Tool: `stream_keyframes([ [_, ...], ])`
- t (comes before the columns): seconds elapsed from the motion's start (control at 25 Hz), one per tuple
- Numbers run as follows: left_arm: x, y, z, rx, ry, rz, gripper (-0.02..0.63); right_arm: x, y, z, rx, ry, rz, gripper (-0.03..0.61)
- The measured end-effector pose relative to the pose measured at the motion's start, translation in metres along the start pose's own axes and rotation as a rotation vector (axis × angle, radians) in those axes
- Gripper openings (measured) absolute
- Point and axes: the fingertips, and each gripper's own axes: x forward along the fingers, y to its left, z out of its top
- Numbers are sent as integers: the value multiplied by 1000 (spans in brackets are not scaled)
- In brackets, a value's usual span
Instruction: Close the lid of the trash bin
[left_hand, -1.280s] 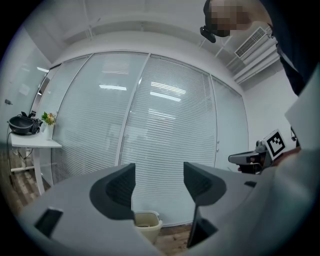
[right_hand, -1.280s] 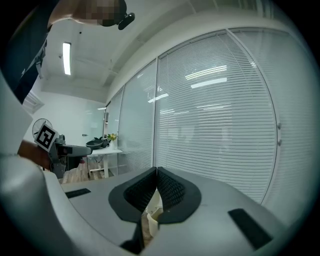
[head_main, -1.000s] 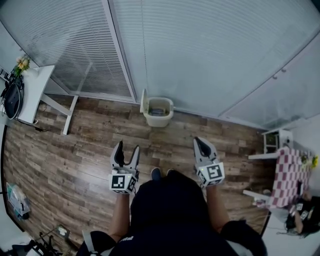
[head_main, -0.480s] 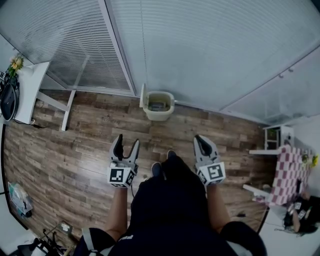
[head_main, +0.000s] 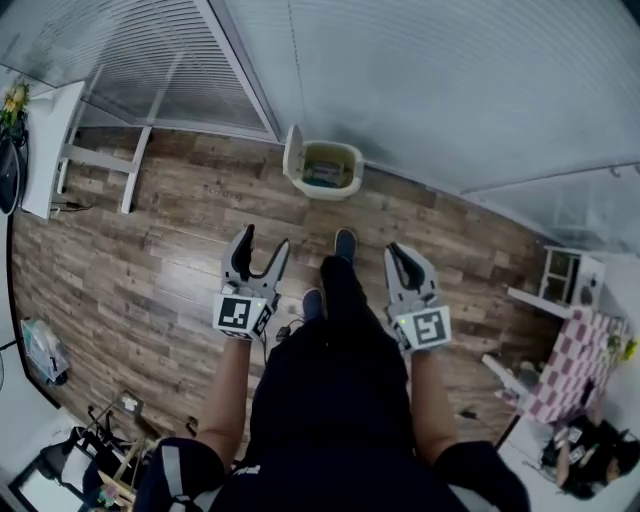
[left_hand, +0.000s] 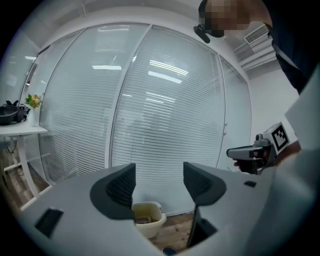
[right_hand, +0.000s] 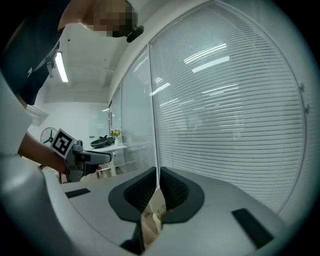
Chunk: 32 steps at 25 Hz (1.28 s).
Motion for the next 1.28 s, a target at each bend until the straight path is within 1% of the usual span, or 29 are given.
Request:
stream_keyframes([
  [0.2,56,17,-16,-46,36,8,279,38,-22,-23,-8,32,43,5],
  [0.36,79,29,-31,-52,59,31,279,55,-34,-41,10,69,64,8],
  [0.56,110,49,-66,-37,121,42,279,74,-45,-61,41,84,77,9],
  [0.68,125,57,-91,-42,164,35,279,80,-49,-78,68,95,86,9],
  [0.88,154,84,-117,-46,203,45,279,99,-54,-101,153,101,98,9],
  [0.92,160,88,-121,-49,208,40,279,102,-55,-105,157,103,104,9],
  [1.04,177,100,-133,-54,219,26,279,114,-53,-116,130,123,116,9],
  [1.16,189,114,-149,-62,234,39,279,125,-53,-130,115,147,117,9],
  [1.28,200,122,-170,-61,267,40,279,131,-56,-143,115,172,114,9],
])
